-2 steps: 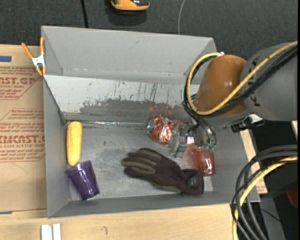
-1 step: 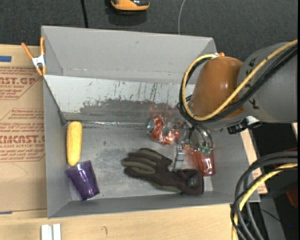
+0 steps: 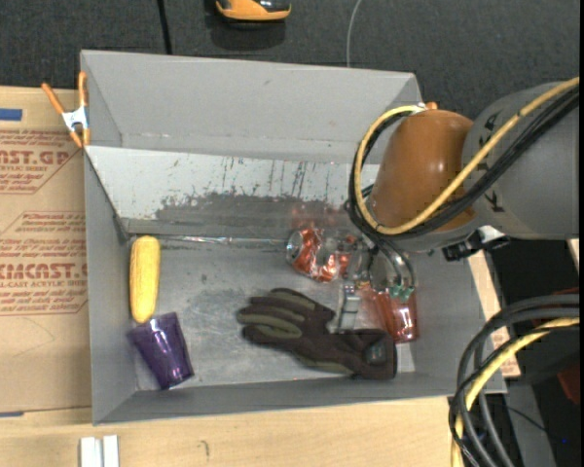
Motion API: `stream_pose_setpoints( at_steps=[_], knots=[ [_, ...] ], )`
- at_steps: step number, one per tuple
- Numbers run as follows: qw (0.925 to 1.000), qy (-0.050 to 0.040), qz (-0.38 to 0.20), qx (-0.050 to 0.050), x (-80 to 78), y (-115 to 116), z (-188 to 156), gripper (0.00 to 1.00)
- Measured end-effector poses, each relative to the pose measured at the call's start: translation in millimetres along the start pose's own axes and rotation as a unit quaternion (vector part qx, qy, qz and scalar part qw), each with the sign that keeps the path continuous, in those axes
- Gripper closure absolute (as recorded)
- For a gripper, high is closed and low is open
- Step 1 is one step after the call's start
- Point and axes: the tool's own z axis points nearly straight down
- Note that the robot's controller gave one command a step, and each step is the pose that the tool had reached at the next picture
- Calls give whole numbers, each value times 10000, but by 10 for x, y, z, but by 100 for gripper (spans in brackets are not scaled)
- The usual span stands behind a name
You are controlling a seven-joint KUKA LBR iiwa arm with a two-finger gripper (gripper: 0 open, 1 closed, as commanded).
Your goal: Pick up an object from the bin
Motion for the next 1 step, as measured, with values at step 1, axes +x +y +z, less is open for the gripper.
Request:
stream_pose_setpoints(
  at_steps=[1],
  knots=[
    [9984,20,-569,1,452,107,778,100]
  ],
)
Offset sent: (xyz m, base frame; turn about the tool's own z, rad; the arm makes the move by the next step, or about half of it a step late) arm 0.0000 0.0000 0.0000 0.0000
